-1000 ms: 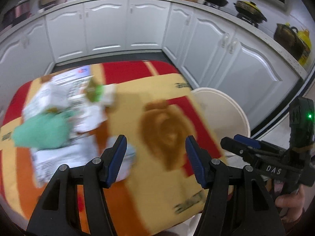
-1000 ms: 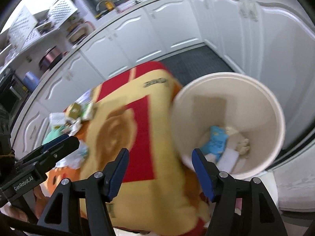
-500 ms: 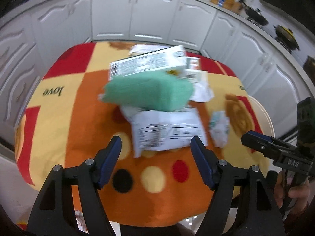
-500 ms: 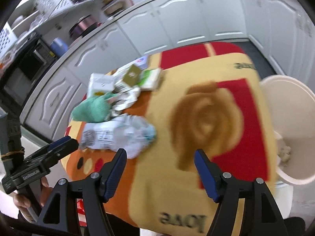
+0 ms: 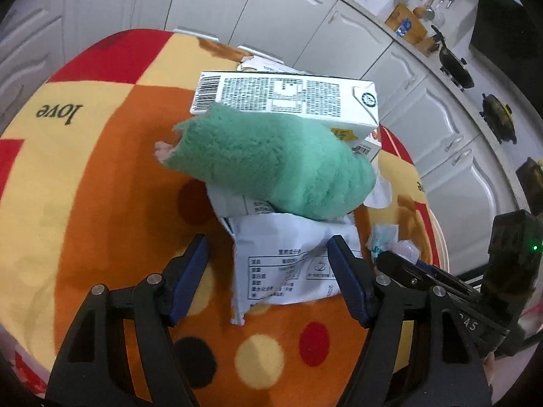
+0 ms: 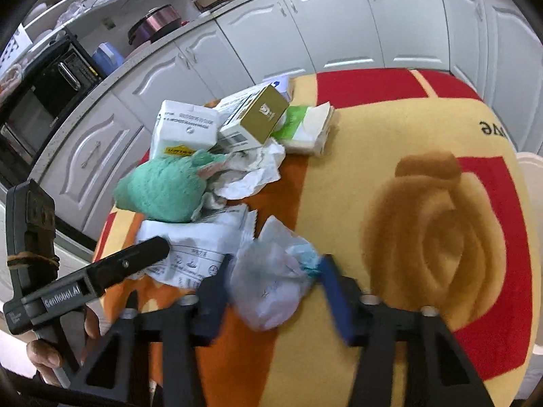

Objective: Collect trash
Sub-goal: 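Grasp the white paper wrapper with the left gripper while the right gripper grasps the plastic bag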

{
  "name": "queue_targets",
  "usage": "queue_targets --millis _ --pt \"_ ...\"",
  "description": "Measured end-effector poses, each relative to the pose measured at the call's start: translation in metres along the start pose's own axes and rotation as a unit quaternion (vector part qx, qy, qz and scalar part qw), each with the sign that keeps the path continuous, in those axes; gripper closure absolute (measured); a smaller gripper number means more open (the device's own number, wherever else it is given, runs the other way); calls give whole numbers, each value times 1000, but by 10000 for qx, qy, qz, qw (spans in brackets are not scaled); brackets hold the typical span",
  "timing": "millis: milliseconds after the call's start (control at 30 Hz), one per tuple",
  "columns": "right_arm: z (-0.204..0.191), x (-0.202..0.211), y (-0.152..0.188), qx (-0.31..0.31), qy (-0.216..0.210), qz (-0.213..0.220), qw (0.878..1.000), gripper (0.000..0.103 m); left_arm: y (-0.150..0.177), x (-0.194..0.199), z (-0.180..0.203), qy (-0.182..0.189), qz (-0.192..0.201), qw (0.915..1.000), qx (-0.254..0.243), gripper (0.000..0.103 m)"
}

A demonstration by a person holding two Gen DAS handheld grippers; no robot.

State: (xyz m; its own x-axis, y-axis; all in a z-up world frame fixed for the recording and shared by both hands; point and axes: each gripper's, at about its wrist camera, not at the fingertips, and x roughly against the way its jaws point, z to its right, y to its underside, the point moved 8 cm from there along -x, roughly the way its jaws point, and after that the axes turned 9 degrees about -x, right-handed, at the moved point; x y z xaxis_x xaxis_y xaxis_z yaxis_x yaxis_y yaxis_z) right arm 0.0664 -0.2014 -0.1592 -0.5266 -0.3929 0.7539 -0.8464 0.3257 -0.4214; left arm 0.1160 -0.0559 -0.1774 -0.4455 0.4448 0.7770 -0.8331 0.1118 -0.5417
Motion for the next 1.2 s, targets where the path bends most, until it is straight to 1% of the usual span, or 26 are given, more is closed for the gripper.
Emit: queue_targets --millis 33,67,133,200,300,467,567,667,767,1200 --pt "0 1 1 11 -2 6 10000 65 1 0 4 39 -37 9999 -126 54" --pt "2 3 1 21 -3 29 10000 69 4 0 9 -23 -117 9995 -277 64" --pt "7 10 2 -11 -32 55 10000 71 6 4 12 -148 -84 9987 -478 67" --pt "8 17 1 -11 -57 101 9999 72 10 12 15 -167 -52 9979 -623 73" --pt "10 29 2 31 -65 193 9998 73 13 29 15 -195 2 9971 -734 74" --pt "15 53 7 64 -90 341 9994 73 24 62 23 -113 76 9951 -982 75" --pt "17 63 8 32 -105 421 9991 73 29 75 35 -124 98 9926 -1200 75" --pt "21 70 10 9 -84 475 9988 73 34 85 47 -174 220 9896 -1413 75" --pt "26 78 10 -27 -78 536 9985 73 31 87 57 -134 288 9881 -1506 75" --pt "52 103 15 -218 30 718 9972 73 26 72 92 79 249 9853 -1688 75"
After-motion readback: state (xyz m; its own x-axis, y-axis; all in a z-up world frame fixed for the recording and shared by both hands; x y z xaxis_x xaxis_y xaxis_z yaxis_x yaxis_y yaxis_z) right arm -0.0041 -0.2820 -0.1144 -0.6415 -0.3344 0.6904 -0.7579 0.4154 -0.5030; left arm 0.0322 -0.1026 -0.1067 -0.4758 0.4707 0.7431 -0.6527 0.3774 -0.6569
